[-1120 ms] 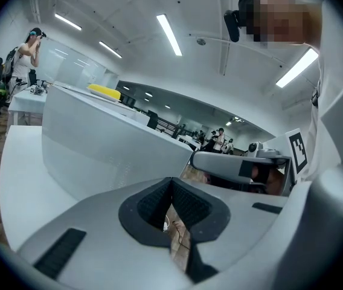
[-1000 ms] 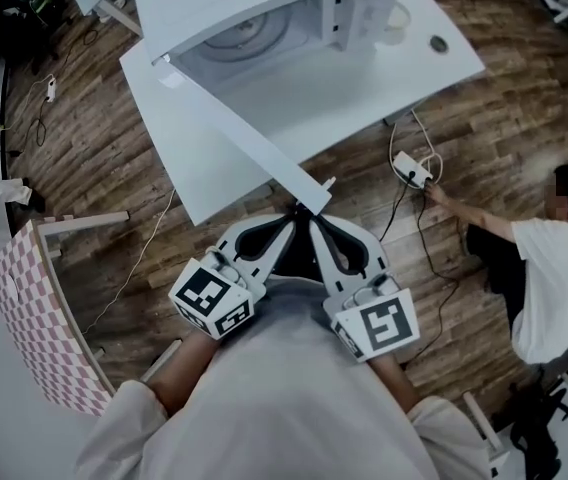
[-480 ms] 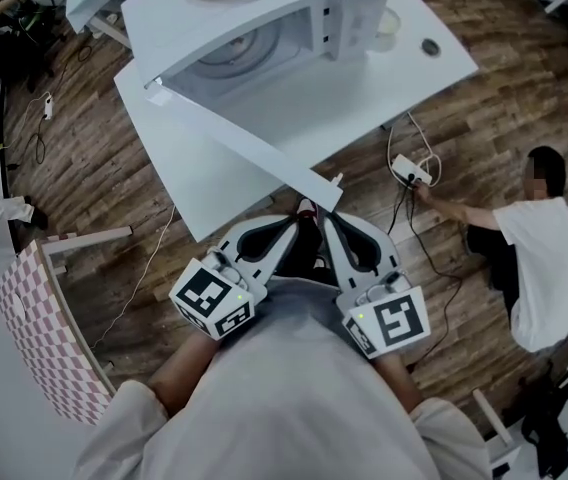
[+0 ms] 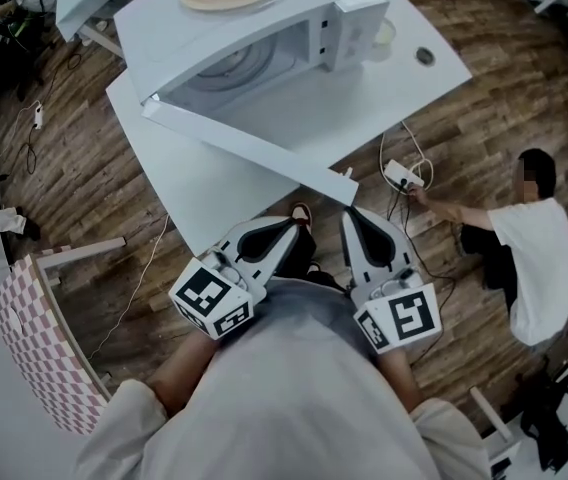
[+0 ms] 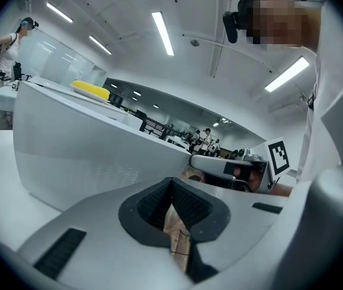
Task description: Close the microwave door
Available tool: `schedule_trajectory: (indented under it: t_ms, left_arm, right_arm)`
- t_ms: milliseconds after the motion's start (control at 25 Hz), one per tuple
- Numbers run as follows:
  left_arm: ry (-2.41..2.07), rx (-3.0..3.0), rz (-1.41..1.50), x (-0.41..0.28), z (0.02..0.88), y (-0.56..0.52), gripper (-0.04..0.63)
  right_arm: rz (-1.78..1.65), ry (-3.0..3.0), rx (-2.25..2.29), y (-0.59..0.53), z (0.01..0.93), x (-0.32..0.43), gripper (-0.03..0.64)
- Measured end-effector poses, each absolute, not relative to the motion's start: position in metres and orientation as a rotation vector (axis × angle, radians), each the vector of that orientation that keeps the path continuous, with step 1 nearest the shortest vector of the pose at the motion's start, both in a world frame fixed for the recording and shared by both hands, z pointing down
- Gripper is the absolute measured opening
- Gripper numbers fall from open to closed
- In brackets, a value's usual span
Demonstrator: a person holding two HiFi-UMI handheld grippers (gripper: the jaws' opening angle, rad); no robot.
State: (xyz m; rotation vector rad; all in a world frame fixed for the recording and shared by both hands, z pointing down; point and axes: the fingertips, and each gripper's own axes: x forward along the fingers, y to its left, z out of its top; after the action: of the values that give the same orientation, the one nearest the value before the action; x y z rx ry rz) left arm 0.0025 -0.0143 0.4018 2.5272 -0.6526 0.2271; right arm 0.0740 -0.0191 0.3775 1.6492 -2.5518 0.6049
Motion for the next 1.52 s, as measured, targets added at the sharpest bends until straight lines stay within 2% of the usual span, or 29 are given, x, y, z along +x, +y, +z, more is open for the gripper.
schedule_trajectory:
  t_ms: [520,880,1520]
  left_arm:
    - [-0.633,2.518,0.176,0.002,0.399,-0.048,0.020]
    - [-0.643,2.533,0.160,-0.002,0.393,-0.072,0.020]
    - [-0.613,2.551,0.117,-0.009,0.388,-0.089,0.020]
  right_arm:
    - [0.571,-2.518,1.669,-0.051,0.377,0.095,0.025]
    - [0.540,-2.607,1.582,-0.080,0.374,0.062,0.025]
    - [0.490,-2.442,1.758,-0.103,0.378,0.103,0.025]
